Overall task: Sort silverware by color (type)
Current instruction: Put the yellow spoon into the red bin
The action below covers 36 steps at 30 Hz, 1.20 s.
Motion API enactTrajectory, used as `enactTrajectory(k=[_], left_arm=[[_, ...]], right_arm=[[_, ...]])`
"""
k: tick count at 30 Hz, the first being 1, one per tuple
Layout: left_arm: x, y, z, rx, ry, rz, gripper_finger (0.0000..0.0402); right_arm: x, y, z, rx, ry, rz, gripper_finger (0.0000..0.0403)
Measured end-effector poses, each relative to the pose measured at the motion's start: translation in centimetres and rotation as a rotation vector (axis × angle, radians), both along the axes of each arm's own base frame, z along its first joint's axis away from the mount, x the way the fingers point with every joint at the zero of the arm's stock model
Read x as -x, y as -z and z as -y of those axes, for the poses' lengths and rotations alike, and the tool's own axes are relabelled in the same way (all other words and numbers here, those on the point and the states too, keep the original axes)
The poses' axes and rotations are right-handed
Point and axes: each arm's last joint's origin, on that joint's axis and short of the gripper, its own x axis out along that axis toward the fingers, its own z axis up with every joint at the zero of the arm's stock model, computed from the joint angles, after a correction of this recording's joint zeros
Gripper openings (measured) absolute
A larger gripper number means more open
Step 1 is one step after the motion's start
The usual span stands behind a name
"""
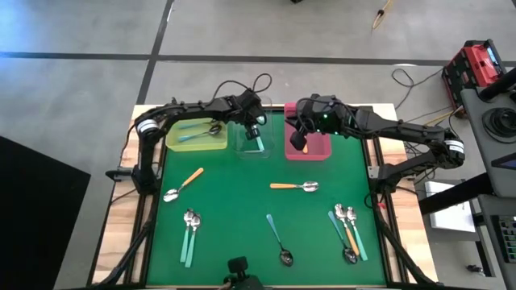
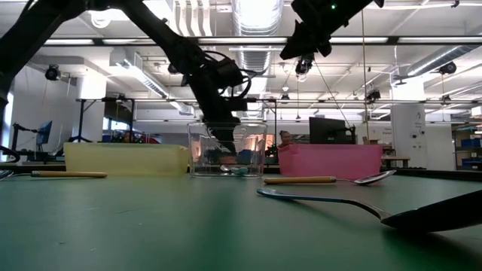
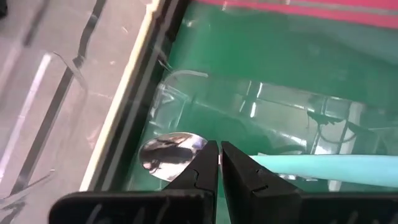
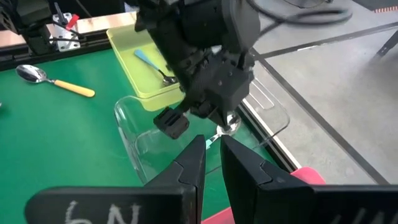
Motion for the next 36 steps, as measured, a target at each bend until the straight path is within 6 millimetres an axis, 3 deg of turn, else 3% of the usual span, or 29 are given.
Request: enactTrajectory(k=[9, 16, 27, 36], left_arm=[[1.3, -4.9, 0.9, -0.069, 0.016, 0.111, 0.0], [4.9, -8.4, 3.7, -0.051, 0.082, 0.279, 0.0], [11.2, -9.3, 10.9, -0.065, 0.182, 0.453, 0.0], [14.8, -9.4, 13.2, -0.086, 0.199, 0.521, 0.0]], right_arm=[[-0.1, 1.3, 0.0, 0.002, -0.002, -0.007, 0.0043], [-0.1, 2.1, 0.0, 0.005, -0.003, -0.001, 0.0043], [-1.0, 1.9, -2.0, 0.032, -0.084, 0.057, 0.0043], [-1.5, 1.9, -4.2, 0.021, -0.156, 0.071, 0.0043]])
